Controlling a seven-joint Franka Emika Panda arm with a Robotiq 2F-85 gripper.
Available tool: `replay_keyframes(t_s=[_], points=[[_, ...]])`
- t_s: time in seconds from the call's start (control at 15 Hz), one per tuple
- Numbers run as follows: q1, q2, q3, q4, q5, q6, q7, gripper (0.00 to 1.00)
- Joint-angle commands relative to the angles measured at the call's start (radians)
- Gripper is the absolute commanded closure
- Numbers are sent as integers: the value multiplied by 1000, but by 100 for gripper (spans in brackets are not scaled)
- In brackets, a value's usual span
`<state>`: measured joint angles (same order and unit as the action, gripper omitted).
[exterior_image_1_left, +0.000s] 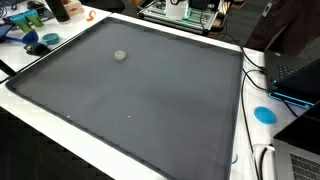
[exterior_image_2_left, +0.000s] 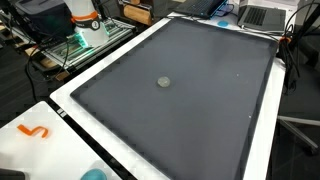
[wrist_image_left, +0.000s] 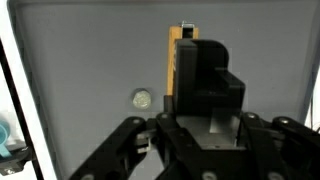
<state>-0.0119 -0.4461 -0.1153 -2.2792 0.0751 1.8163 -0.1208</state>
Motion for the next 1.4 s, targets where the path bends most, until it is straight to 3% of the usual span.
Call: replay_keyframes(t_s=[0.0, 0.07, 0.73, 1.33], points=[[-11, 1, 9, 3, 4, -3, -4, 51], [-11, 1, 9, 3, 4, -3, -4, 76], [-3, 190, 160, 179, -185, 26, 211, 76], [32, 354, 233, 294, -406, 8, 398, 76]])
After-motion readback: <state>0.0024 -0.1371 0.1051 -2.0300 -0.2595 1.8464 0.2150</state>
